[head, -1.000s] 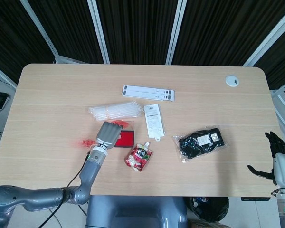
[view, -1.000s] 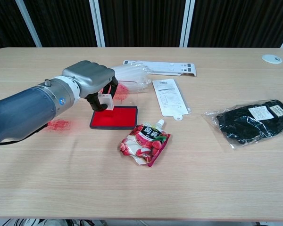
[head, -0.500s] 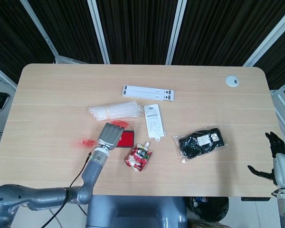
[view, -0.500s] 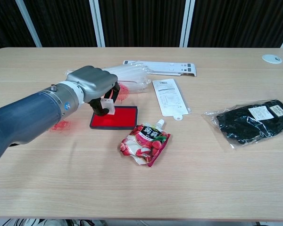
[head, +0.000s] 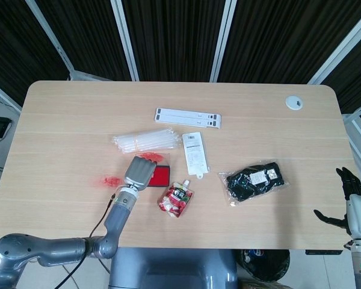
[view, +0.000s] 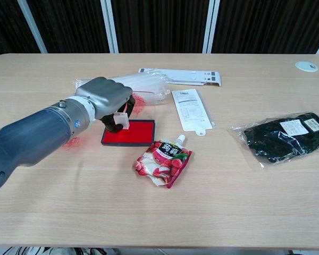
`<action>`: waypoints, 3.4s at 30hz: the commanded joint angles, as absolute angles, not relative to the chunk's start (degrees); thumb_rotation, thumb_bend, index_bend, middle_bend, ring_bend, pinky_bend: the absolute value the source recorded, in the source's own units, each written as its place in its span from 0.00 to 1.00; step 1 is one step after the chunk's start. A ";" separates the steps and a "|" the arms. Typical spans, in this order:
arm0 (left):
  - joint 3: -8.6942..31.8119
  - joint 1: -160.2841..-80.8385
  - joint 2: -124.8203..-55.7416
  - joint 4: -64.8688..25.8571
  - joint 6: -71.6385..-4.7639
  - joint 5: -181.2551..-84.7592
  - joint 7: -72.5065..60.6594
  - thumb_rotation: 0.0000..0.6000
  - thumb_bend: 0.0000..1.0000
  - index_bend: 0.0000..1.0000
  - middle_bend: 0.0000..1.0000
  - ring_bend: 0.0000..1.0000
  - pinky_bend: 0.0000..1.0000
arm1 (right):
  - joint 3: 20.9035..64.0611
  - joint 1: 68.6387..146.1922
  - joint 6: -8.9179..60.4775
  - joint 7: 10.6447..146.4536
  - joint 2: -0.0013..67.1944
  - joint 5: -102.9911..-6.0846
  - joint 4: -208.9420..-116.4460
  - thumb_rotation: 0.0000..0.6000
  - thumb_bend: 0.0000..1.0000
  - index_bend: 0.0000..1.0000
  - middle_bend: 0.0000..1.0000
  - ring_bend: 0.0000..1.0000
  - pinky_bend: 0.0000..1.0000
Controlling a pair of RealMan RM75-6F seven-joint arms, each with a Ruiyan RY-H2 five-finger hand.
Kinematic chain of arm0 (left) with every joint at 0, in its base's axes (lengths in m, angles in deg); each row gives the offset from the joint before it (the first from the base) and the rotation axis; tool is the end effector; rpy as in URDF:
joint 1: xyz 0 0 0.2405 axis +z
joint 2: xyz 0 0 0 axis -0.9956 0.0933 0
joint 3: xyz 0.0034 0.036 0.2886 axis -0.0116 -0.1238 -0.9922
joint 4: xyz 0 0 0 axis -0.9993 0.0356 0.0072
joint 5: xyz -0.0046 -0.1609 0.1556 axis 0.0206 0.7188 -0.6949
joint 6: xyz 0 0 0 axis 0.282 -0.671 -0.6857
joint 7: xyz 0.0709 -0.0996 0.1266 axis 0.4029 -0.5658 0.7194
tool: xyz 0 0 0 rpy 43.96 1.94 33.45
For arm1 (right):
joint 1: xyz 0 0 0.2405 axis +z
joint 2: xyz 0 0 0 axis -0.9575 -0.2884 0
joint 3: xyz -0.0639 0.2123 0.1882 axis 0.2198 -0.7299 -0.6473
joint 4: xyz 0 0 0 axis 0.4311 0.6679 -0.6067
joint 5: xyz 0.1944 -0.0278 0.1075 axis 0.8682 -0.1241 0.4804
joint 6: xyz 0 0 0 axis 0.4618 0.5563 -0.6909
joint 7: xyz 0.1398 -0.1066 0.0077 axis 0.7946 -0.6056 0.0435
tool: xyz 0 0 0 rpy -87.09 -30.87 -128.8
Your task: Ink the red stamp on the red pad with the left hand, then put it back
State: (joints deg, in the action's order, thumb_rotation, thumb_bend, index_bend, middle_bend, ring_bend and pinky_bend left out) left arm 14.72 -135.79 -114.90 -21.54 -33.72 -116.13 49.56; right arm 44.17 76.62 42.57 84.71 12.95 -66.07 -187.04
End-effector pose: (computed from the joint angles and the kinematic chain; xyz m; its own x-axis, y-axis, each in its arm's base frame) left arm -0.1161 0.3955 -0.1399 0.7414 0.1991 0.6409 0.6619 -0.3746 -0.6493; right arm -0.3580 -0.2250 0.1751 0.1536 0.0332 0.9876 -0.9714 0.1880 0.1448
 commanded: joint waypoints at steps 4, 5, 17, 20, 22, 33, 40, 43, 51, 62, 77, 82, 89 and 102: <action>14.83 -136.09 -114.78 -21.70 -33.94 -116.60 49.04 1.00 0.57 0.69 0.69 0.54 0.61 | 44.17 76.62 42.55 84.75 12.95 -66.05 -187.03 1.00 0.16 0.00 0.00 0.00 0.20; 14.88 -136.17 -114.72 -21.80 -34.00 -116.67 49.02 1.00 0.57 0.69 0.69 0.54 0.61 | 44.16 76.62 42.55 84.76 12.95 -66.04 -187.01 1.00 0.16 0.00 0.00 0.00 0.20; 15.26 -137.00 -113.83 -23.76 -34.60 -116.74 49.17 1.00 0.57 0.69 0.69 0.54 0.61 | 44.22 76.60 42.51 84.84 12.94 -66.07 -186.93 1.00 0.16 0.00 0.00 0.00 0.20; 15.19 -137.09 -113.87 -23.76 -34.66 -116.48 49.24 1.00 0.57 0.69 0.69 0.54 0.61 | 44.21 76.60 42.52 84.88 12.94 -66.07 -186.88 1.00 0.16 0.00 0.00 0.00 0.20; 15.09 -137.17 -113.88 -23.66 -34.68 -116.32 49.36 1.00 0.57 0.69 0.69 0.54 0.61 | 44.22 76.61 42.48 84.89 12.94 -66.07 -186.90 1.00 0.16 0.00 0.00 0.00 0.20; 14.28 -137.09 -114.47 -22.33 -34.53 -115.20 49.39 1.00 0.57 0.69 0.69 0.54 0.61 | 44.21 76.61 42.38 85.04 12.92 -65.99 -186.82 1.00 0.16 0.00 0.00 0.00 0.20; 13.79 -137.02 -114.93 -21.59 -34.49 -114.93 49.30 1.00 0.57 0.69 0.69 0.54 0.61 | 44.21 76.60 42.41 85.10 12.92 -66.03 -186.76 1.00 0.16 0.00 0.00 0.00 0.20; 13.89 -137.07 -114.95 -21.66 -34.67 -115.16 49.02 1.00 0.57 0.69 0.69 0.54 0.61 | 44.21 76.58 42.43 85.15 12.93 -66.02 -186.75 1.00 0.16 0.00 0.00 0.00 0.20; 14.78 -137.18 -113.42 -24.05 -35.90 -116.29 48.31 1.00 0.57 0.69 0.69 0.54 0.61 | 44.24 76.56 42.48 85.17 12.94 -66.10 -186.66 1.00 0.16 0.00 0.00 0.00 0.20; 13.99 -134.66 -106.43 -32.27 -38.99 -118.53 46.65 1.00 0.57 0.68 0.68 0.54 0.61 | 44.30 76.54 42.56 85.11 12.97 -66.28 -186.56 1.00 0.16 0.00 0.00 0.00 0.20; 8.11 -127.65 -96.84 -38.01 -40.23 -122.67 38.99 1.00 0.57 0.65 0.65 0.51 0.59 | 44.39 76.47 42.76 84.80 13.04 -66.43 -186.62 1.00 0.16 0.00 0.00 0.00 0.20; 7.25 -126.82 -97.10 -36.22 -39.23 -122.76 37.67 1.00 0.57 0.64 0.64 0.50 0.59 | 44.39 76.47 42.75 84.81 13.04 -66.43 -186.63 1.00 0.16 0.00 0.00 0.00 0.20; 6.57 -126.36 -97.91 -34.19 -37.95 -122.79 37.27 1.00 0.57 0.62 0.61 0.48 0.56 | 44.37 76.49 42.64 84.96 13.01 -66.35 -186.56 1.00 0.16 0.00 0.00 0.00 0.20; 6.67 -125.89 -99.01 -30.61 -35.96 -122.11 36.56 1.00 0.56 0.60 0.59 0.47 0.56 | 44.39 76.46 42.68 85.02 12.99 -66.41 -186.64 1.00 0.16 0.00 0.00 0.00 0.20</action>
State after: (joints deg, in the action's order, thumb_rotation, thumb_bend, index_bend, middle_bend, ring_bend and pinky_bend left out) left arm 6.69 -125.91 -98.93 -30.72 -36.08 -122.11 36.63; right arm 44.39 76.46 42.68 85.02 12.98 -66.41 -186.64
